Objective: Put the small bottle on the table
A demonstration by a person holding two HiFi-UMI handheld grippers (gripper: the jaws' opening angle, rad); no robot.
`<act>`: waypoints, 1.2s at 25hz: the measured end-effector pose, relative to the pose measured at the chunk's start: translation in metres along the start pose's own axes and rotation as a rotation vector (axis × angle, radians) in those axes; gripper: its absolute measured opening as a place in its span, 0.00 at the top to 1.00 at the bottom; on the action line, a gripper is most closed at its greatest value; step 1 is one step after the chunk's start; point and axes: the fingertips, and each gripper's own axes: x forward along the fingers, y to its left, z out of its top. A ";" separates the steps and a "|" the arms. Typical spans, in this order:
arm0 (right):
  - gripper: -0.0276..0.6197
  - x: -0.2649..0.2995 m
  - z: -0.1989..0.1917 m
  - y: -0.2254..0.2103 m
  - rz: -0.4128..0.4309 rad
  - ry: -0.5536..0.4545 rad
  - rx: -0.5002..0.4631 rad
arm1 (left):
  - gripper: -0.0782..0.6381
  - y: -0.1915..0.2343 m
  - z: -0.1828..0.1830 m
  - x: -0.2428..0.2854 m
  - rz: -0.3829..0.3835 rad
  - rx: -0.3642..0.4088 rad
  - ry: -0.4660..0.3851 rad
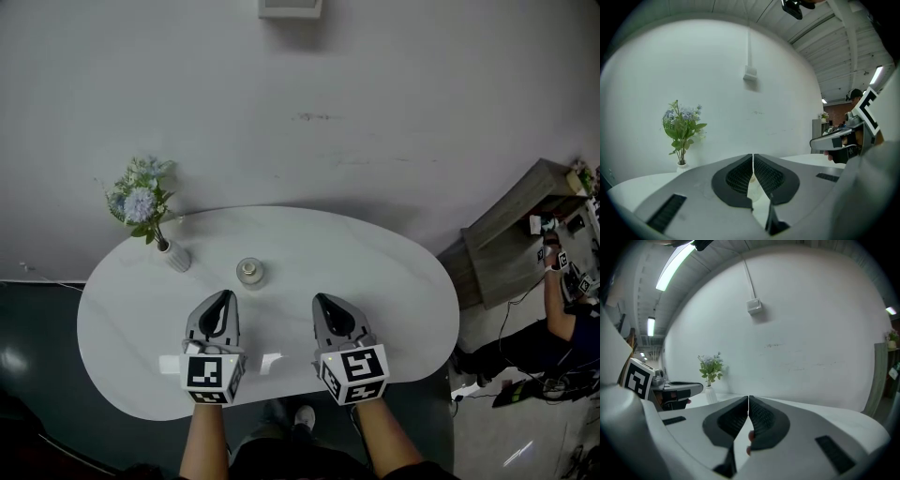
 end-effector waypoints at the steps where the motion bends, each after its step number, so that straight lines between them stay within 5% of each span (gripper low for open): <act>1: 0.85 -0.003 0.002 0.001 0.001 -0.004 -0.002 | 0.86 -0.001 0.002 -0.003 0.002 -0.002 -0.003; 30: 0.85 -0.096 0.042 0.018 0.013 -0.138 -0.032 | 0.87 -0.033 0.062 -0.092 0.039 0.023 -0.096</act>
